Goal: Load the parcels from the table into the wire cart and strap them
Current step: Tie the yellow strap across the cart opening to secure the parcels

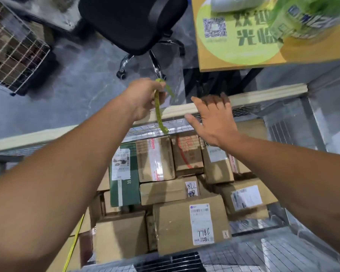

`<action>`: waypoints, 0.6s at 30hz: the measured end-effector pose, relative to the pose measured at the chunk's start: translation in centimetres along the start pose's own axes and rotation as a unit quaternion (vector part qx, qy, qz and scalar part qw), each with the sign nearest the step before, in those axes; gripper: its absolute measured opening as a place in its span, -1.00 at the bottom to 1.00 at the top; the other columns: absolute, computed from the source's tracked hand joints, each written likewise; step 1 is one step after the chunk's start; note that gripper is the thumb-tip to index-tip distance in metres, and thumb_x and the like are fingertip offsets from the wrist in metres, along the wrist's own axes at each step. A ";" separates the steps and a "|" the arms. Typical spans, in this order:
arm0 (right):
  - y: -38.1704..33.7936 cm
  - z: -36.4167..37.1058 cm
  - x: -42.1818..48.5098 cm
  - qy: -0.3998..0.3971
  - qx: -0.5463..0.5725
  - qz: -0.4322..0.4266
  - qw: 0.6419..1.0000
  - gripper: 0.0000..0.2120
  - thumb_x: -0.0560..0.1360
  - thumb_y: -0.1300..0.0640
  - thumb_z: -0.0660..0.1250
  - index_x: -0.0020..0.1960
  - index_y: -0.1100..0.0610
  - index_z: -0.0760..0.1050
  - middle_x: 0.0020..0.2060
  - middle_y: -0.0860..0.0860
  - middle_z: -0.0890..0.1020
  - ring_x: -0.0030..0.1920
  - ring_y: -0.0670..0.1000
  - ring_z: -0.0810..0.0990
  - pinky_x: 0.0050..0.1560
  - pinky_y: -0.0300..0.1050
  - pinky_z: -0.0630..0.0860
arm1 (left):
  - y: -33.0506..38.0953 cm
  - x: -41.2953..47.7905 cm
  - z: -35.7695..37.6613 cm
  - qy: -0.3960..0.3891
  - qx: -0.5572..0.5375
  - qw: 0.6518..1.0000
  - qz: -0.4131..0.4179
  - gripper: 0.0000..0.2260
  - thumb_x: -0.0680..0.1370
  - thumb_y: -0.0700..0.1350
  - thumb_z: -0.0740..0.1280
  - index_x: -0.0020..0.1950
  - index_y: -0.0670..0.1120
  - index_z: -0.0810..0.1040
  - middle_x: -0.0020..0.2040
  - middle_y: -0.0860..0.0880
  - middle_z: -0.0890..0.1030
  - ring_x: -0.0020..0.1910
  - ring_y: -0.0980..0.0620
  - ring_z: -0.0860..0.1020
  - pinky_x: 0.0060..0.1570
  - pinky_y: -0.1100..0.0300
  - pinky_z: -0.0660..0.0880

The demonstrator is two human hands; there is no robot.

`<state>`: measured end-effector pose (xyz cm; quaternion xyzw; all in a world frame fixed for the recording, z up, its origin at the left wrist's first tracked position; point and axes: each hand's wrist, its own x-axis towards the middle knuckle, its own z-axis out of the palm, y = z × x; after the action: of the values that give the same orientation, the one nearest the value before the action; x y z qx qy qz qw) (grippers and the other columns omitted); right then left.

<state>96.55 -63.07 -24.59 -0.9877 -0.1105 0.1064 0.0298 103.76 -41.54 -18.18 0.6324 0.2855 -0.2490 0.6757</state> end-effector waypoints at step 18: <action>-10.4 -8.3 -6.2 -0.198 0.711 0.037 0.674 -0.49 0.56 -0.31 0.14 0.26 0.00 0.57 0.12 -0.01 0.71 0.25 0.10 0.64 0.43 0.18 0.42 | -10.2 -19.7 -4.8 -0.137 0.153 0.964 0.170 -0.62 0.70 0.18 0.13 -0.06 -0.09 0.48 -0.35 0.03 0.34 -0.34 -0.01 0.34 -0.34 0.14 0.32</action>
<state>90.26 -54.58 -14.38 -0.6273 0.0319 0.3464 0.6968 82.26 -38.03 -11.82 0.7274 0.0368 -0.2551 0.6360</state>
